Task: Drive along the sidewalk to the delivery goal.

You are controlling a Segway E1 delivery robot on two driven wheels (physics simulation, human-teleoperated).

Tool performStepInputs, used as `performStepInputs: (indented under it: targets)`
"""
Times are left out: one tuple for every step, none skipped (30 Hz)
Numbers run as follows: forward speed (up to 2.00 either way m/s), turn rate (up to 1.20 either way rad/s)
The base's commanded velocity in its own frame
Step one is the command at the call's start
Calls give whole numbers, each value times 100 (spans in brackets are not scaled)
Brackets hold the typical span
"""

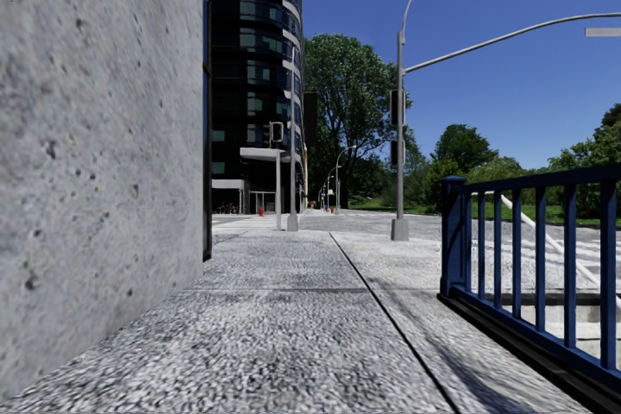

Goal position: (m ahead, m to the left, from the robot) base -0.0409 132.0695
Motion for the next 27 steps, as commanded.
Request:
performStepInputs:
  targets:
    - [159,0]
    - [159,0]
    - [159,0]
    - [159,0]
    - [159,0]
    - [159,0]
    - [159,0]
    - [159,0]
    - [159,0]
    - [159,0]
    - [159,0]
    - [159,0]
    - [159,0]
    - [159,0]
    - [159,0]
    - [159,0]
    - [159,0]
    - [159,0]
    - [159,0]
    - [159,0]
    - [159,0]
    - [159,0]
    - [159,0]
    - [159,0]
    - [159,0]
    - [159,0]
    - [159,0]
